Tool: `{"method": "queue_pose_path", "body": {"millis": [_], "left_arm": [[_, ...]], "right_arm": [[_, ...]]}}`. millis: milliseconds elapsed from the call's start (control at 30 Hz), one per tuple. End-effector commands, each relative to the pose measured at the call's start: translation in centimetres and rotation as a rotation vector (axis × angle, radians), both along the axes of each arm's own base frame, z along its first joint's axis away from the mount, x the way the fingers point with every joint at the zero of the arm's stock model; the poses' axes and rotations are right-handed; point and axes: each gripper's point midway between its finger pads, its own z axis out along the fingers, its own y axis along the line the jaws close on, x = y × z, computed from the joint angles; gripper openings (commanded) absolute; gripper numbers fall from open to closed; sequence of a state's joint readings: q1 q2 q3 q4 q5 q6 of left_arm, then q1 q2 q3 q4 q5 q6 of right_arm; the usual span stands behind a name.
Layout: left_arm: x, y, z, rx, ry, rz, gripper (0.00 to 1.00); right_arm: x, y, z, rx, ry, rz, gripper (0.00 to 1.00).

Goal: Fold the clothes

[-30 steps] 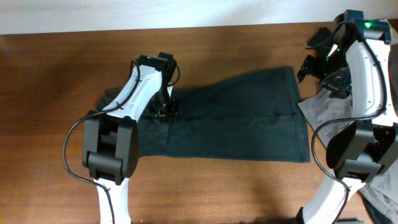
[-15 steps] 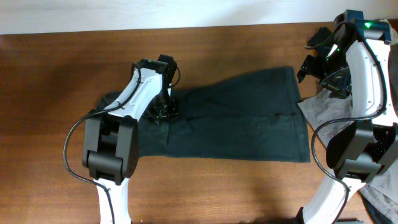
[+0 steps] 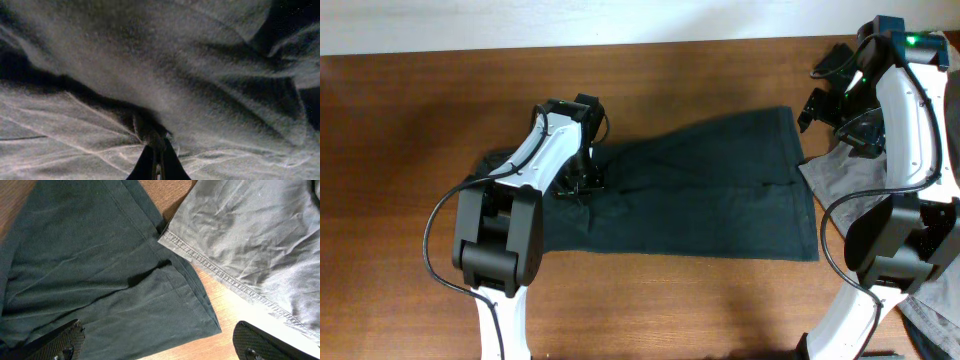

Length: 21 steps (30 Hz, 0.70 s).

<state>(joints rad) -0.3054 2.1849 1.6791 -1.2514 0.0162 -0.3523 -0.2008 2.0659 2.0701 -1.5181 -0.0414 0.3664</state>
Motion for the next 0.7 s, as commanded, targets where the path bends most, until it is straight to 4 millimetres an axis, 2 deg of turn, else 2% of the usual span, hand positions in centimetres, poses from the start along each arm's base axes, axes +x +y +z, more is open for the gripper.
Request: {"method": "queue_pose_path", "body": {"millis": [0, 267, 667], "left_arm": [[-0.5, 0.9, 0.0, 0.044, 0.024, -0.001, 0.01], [-1.9, 3.8, 2.1, 0.115, 0.072, 0.024, 0.01], [-3.4, 6.2, 2.4, 0.222, 0.125, 0.048, 0.01]], "right_arm": [[-0.1, -0.2, -0.2, -0.018, 0.009, -0.001, 0.99], [-0.1, -0.2, -0.2, -0.018, 0.01, -0.001, 0.98], [-0.1, -0.2, -0.2, -0.018, 0.011, -0.001, 0.99]]}}
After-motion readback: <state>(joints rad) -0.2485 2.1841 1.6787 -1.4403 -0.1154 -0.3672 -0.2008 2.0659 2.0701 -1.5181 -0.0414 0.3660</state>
